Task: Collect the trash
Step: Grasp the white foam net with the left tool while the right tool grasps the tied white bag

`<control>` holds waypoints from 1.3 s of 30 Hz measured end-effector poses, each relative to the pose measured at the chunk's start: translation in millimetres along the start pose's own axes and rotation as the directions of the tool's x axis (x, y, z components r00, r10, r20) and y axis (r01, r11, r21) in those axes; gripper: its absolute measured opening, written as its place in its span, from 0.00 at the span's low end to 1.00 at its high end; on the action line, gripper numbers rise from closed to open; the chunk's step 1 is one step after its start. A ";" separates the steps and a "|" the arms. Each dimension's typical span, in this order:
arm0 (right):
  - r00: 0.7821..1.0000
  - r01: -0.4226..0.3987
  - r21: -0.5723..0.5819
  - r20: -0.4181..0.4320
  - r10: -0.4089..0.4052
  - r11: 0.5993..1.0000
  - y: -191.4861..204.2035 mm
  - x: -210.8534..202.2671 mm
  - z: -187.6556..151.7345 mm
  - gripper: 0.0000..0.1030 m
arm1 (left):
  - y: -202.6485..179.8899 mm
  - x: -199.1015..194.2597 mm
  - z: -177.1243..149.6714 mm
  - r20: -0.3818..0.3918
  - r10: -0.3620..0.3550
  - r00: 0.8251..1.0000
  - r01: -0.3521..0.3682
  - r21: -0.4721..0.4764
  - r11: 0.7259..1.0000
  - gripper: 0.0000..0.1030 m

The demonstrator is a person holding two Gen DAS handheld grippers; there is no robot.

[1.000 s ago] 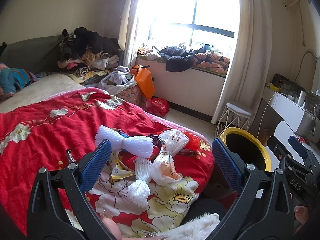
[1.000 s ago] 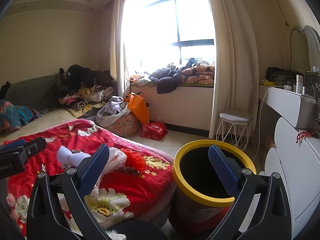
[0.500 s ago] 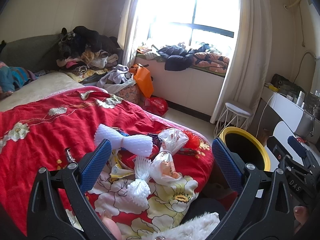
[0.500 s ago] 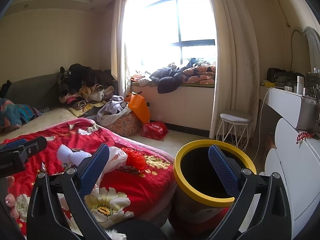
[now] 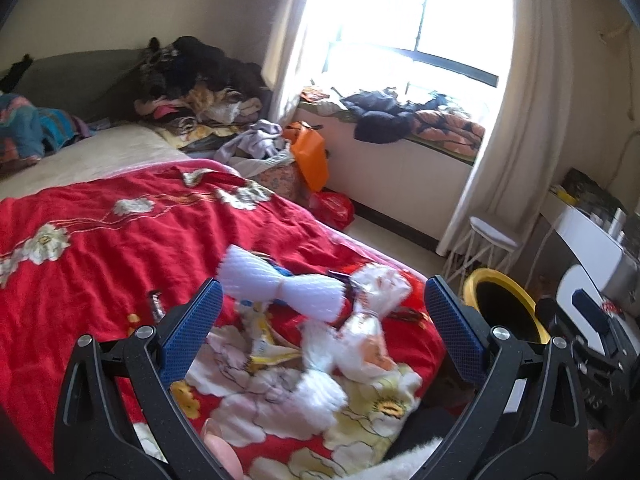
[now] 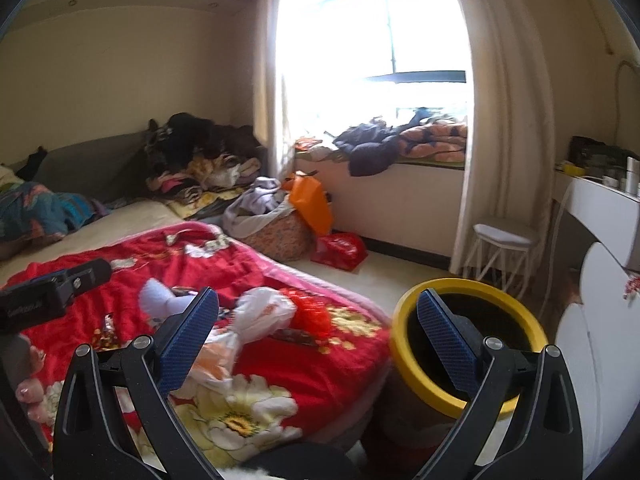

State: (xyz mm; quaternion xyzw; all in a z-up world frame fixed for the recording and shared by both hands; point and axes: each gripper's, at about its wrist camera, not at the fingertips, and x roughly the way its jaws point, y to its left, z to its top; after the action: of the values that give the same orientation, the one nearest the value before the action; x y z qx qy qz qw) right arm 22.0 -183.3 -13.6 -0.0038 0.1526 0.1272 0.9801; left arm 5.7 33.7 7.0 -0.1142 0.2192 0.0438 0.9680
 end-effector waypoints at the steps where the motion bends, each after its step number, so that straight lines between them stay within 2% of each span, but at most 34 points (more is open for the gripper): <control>1: 1.000 -0.017 -0.005 -0.004 0.017 1.000 4.9 3.4 1.1 0.94 | 3.6 0.7 1.1 0.003 0.013 1.000 -0.013 -0.006 1.000 0.90; 12: 0.985 -0.165 -0.013 -0.057 0.164 0.986 55.0 37.6 11.7 0.94 | 56.5 9.3 15.5 0.012 0.118 0.993 -0.116 -0.082 0.990 0.90; 18: 0.976 -0.163 0.004 -0.144 0.162 0.987 66.6 75.0 10.0 0.94 | 85.2 26.8 21.9 -0.014 0.160 0.987 -0.161 -0.091 0.983 0.90; 21: 0.969 -0.141 0.029 -0.203 0.144 0.990 64.4 94.9 2.7 0.94 | 94.6 41.5 21.8 -0.046 0.157 0.986 -0.161 -0.088 0.983 0.90; 25: 0.956 -0.115 0.061 -0.263 0.127 0.992 58.8 111.2 -9.6 0.94 | 99.5 65.4 16.0 -0.110 0.118 0.987 -0.128 -0.090 0.988 0.90; 31: 0.935 -0.103 0.098 -0.330 0.130 0.990 51.7 123.0 -27.1 0.94 | 98.8 103.0 4.7 -0.201 0.041 0.979 -0.059 -0.085 0.995 0.90; 35: 0.910 -0.132 0.129 -0.377 0.172 0.983 52.3 132.1 -36.0 0.94 | 106.0 125.3 2.1 -0.230 -0.051 0.972 0.014 -0.161 0.987 0.90; 39: 0.887 -0.169 0.147 -0.408 0.215 0.975 58.6 138.2 -41.7 0.92 | 117.0 142.9 3.0 -0.245 -0.097 0.965 0.036 -0.241 0.970 0.90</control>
State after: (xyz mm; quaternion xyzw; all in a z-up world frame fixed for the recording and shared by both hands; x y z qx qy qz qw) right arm 122.2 -94.2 -93.0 0.0369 0.3666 0.2114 0.9053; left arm 119.8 152.8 -76.1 -0.2395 0.3310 0.0216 0.9125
